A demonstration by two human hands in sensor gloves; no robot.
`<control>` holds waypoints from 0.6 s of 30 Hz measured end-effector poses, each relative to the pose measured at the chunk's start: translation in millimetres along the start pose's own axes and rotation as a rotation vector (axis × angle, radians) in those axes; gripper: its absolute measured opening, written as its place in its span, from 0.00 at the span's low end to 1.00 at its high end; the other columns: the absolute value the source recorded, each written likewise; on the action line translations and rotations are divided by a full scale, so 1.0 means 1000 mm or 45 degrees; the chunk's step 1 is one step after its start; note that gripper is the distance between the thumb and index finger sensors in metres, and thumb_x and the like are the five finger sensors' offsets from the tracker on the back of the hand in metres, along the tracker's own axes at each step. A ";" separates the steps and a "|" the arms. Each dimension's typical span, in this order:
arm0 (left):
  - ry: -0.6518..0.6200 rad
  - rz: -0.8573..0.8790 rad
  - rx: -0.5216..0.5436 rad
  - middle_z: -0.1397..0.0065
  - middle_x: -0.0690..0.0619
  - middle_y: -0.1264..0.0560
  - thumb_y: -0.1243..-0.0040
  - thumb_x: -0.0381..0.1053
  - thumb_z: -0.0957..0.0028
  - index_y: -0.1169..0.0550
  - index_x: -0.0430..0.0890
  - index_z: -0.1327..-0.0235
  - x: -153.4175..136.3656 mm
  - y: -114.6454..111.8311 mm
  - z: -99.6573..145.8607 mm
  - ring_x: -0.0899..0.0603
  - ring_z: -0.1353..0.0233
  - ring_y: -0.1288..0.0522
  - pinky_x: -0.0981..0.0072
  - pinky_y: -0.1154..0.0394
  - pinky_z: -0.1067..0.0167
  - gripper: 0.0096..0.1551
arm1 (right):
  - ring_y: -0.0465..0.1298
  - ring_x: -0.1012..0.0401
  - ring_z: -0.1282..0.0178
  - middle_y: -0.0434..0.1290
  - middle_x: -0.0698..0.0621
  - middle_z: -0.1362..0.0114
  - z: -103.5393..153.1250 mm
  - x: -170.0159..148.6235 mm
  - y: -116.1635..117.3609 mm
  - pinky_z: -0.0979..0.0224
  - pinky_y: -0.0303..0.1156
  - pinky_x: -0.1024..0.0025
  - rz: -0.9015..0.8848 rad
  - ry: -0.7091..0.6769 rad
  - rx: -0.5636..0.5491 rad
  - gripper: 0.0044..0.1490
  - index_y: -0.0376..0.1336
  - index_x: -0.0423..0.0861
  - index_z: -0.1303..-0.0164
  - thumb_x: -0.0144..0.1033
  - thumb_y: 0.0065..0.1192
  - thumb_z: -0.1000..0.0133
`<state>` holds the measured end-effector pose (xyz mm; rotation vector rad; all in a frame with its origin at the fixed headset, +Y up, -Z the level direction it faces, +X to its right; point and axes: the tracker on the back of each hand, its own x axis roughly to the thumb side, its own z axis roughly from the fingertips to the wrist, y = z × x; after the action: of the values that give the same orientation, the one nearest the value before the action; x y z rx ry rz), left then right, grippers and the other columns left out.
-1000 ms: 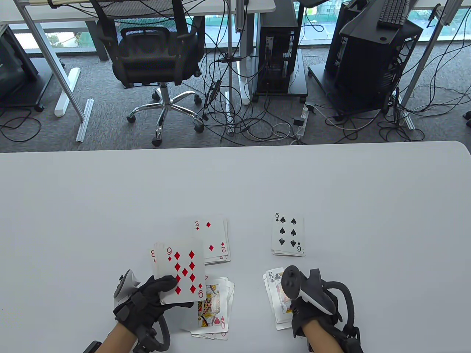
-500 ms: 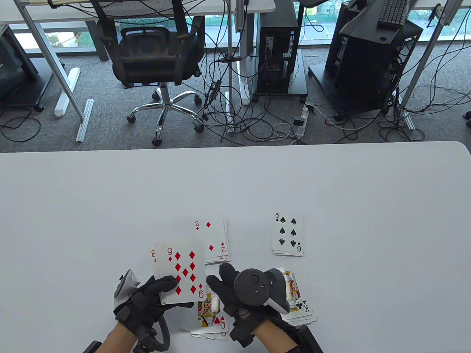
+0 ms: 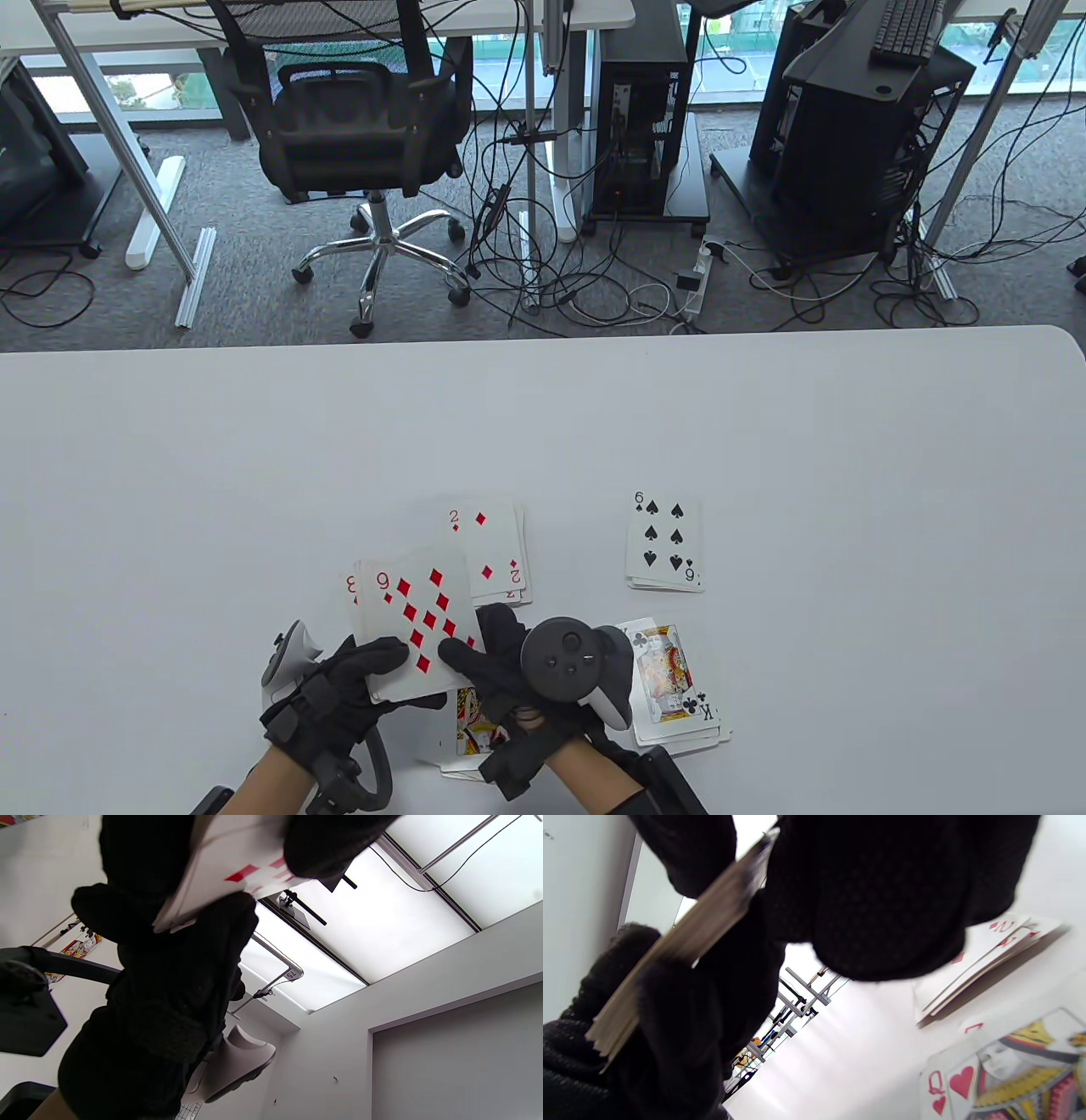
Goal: Playing card suit sorting
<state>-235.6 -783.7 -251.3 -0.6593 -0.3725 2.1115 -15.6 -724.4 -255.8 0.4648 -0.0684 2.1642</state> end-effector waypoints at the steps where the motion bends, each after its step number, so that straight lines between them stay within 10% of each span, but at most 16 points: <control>1: 0.001 -0.005 0.002 0.19 0.46 0.37 0.43 0.50 0.35 0.44 0.49 0.21 0.000 0.000 0.000 0.35 0.26 0.29 0.50 0.22 0.41 0.34 | 0.82 0.54 0.74 0.79 0.45 0.61 -0.001 -0.001 -0.002 0.51 0.77 0.50 0.003 0.004 0.002 0.35 0.61 0.22 0.47 0.41 0.59 0.43; 18: -0.061 0.035 0.040 0.20 0.46 0.37 0.44 0.50 0.35 0.44 0.49 0.21 0.010 0.005 0.002 0.36 0.26 0.28 0.51 0.21 0.42 0.33 | 0.82 0.56 0.78 0.80 0.46 0.66 -0.030 -0.027 -0.043 0.53 0.79 0.51 -0.267 0.138 -0.038 0.23 0.66 0.24 0.52 0.29 0.54 0.42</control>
<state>-244.7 -778.8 -255.6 -0.5993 -0.3579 2.1582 23.3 -713.4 -298.3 0.3224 0.0079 1.9757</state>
